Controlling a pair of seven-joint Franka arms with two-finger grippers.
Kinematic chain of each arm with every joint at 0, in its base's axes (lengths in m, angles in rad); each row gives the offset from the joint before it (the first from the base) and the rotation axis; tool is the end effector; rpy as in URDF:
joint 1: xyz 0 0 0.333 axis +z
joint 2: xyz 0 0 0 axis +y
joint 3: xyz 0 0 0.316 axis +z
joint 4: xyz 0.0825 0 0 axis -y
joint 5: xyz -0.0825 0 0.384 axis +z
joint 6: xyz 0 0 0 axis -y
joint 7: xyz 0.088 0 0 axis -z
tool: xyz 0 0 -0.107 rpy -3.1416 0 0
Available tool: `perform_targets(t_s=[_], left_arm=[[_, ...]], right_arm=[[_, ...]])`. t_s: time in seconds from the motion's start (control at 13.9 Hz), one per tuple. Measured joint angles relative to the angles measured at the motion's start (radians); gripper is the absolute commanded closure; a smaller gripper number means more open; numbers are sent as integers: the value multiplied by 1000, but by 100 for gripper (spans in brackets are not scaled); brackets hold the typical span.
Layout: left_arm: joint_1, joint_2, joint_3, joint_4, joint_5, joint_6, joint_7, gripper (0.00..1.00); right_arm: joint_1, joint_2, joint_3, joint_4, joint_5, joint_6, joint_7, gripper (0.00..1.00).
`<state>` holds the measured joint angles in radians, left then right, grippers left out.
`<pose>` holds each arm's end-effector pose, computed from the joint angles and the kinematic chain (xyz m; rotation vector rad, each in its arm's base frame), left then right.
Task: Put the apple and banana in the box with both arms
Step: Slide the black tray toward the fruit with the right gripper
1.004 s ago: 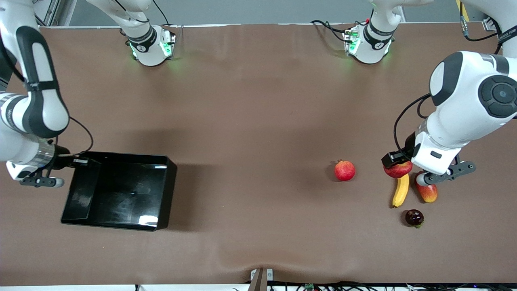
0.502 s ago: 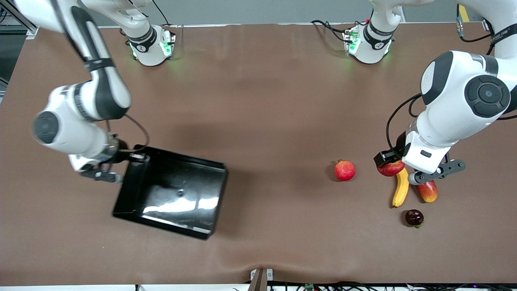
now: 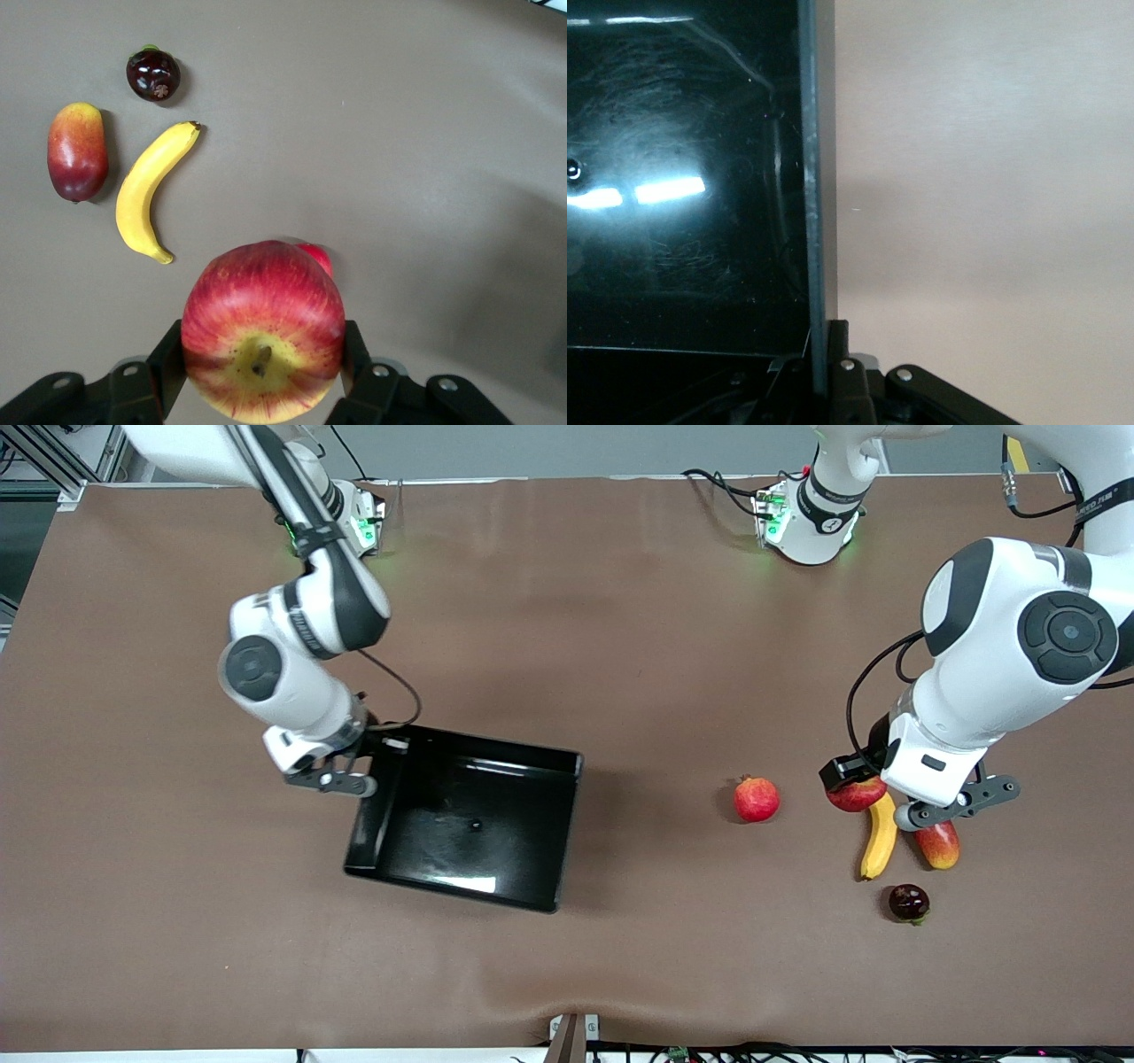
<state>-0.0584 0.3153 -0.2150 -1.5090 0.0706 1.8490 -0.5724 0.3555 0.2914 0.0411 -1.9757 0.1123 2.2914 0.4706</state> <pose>0.6400 -0.1558 0.4906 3.0967 0.4554 0.0471 0.5602 0.2363 0.3244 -3.0348 0.2265 0.0287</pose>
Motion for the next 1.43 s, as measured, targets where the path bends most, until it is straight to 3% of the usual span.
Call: perform_targets(t_s=[0.29,0.57,0.86,0.93,1.0,1.08,1.43], left_arm=[[-14,0,-14,0,0,0,-47,100],[-25,1,-17,0,0,0,-74,100],[-87,16,-23,-1,0,0,-204,100],[-110,25,-24,-1,0,0,-245,100],[-133,35,-25,-1,0,0,-283,100],[-159,47,-26,-1,0,1,-321,100],[-286,129,-27,-2,0,70,-503,100]], right_arm=[[98,15,0,-60,-1,89,119,100],[228,100,0,-66,-1,213,258,100],[281,142,-1,-65,-21,233,268,100],[282,145,-1,-64,-22,233,268,66],[282,147,-3,-64,-23,233,269,8],[282,147,-6,-61,-23,235,269,0],[281,147,-16,-29,-23,237,279,0]])
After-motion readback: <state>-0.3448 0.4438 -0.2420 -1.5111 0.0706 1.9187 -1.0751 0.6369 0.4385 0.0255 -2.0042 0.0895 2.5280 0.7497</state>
